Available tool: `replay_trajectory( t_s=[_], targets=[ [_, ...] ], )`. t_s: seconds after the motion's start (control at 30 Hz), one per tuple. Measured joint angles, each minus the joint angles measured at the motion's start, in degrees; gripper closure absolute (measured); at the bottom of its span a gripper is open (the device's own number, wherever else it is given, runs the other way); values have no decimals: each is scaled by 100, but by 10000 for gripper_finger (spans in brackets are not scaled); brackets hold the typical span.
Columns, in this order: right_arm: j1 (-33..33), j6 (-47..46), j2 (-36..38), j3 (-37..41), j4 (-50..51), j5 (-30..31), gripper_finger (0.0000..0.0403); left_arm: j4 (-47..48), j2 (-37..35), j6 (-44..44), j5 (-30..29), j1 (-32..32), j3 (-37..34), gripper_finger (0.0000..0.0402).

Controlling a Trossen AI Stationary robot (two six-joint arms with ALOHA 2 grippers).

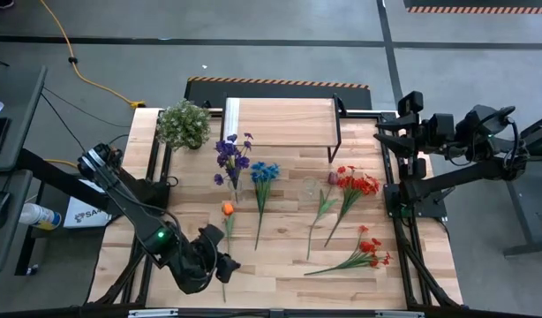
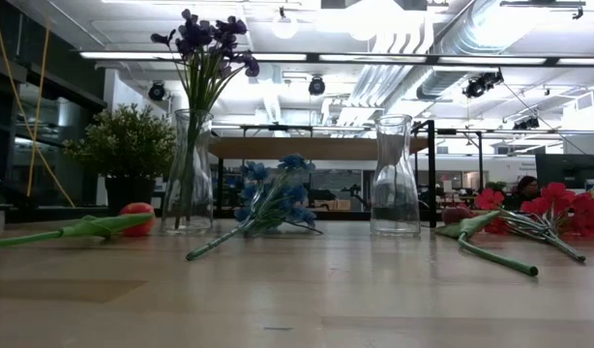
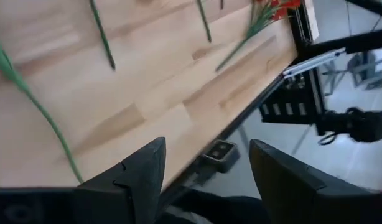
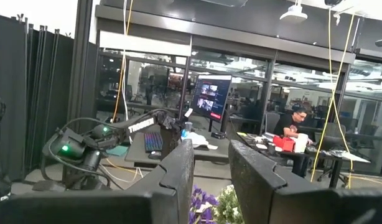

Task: Pick and place flowers into a vace then onto a shelf
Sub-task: Put the orange tulip into the left transparent vase

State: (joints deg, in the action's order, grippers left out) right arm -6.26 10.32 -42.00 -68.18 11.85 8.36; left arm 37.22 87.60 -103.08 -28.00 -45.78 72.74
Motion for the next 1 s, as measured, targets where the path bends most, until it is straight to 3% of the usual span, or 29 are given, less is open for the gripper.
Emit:
replay_trajectory(
  t_s=[0.33, 0.73, 1.0],
  targets=[
    [1, 1, 0, 0, 32, -16, 308, 961, 556, -1581, 843, 85, -10, 149],
    [1, -45, 0, 0, 49, -56, 308, 1019, 1261, -1679, 974, 492, -10, 147],
    [-1, -150, 2, 0, 62, -295, 308, 1490, 1540, -1468, 1581, 963, -10, 147]
  ],
)
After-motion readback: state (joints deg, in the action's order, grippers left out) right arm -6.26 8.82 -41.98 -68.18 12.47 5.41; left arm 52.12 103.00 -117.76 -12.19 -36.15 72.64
